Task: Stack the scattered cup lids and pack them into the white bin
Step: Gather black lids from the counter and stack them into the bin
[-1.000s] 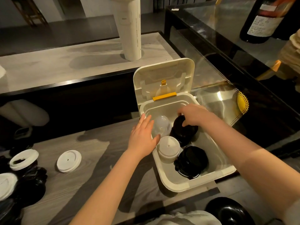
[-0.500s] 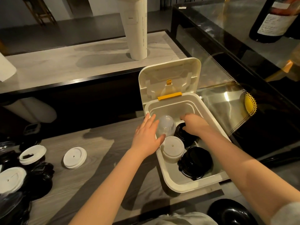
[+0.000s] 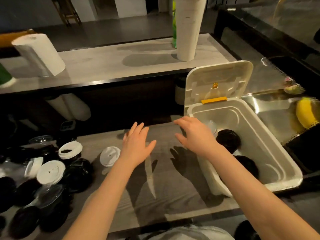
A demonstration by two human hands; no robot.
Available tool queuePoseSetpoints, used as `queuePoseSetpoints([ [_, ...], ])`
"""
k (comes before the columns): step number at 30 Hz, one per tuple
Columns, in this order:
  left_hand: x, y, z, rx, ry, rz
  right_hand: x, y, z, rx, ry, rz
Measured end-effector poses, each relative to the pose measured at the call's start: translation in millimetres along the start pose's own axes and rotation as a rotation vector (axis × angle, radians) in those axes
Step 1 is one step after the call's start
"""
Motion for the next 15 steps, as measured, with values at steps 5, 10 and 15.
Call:
queuePoseSetpoints([
  [5,0.0,-36.5,85.0,0.086,0.019,0.044,-57.7,5.1,76.2,0.061,0.028,0.119],
  [10,3.5,-72.0,164.2,0.157,0.020,0.065,-125.3,13.2,140.1,0.063,0.031,0.279],
  [15,3.4,-98.1,250.4,0.340,0.042,0.141,-182.9,19.1,195.3,0.066,0.039,0.422],
])
Point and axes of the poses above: each hand's wrist, its own y-axis towards the middle knuckle, its own x-axis out of the back of the hand, z = x × y, the point moved 7 cm from there along y, towards the middle knuckle, and after that the axes turned 4 degrees about -x, right-handed, at the moved point
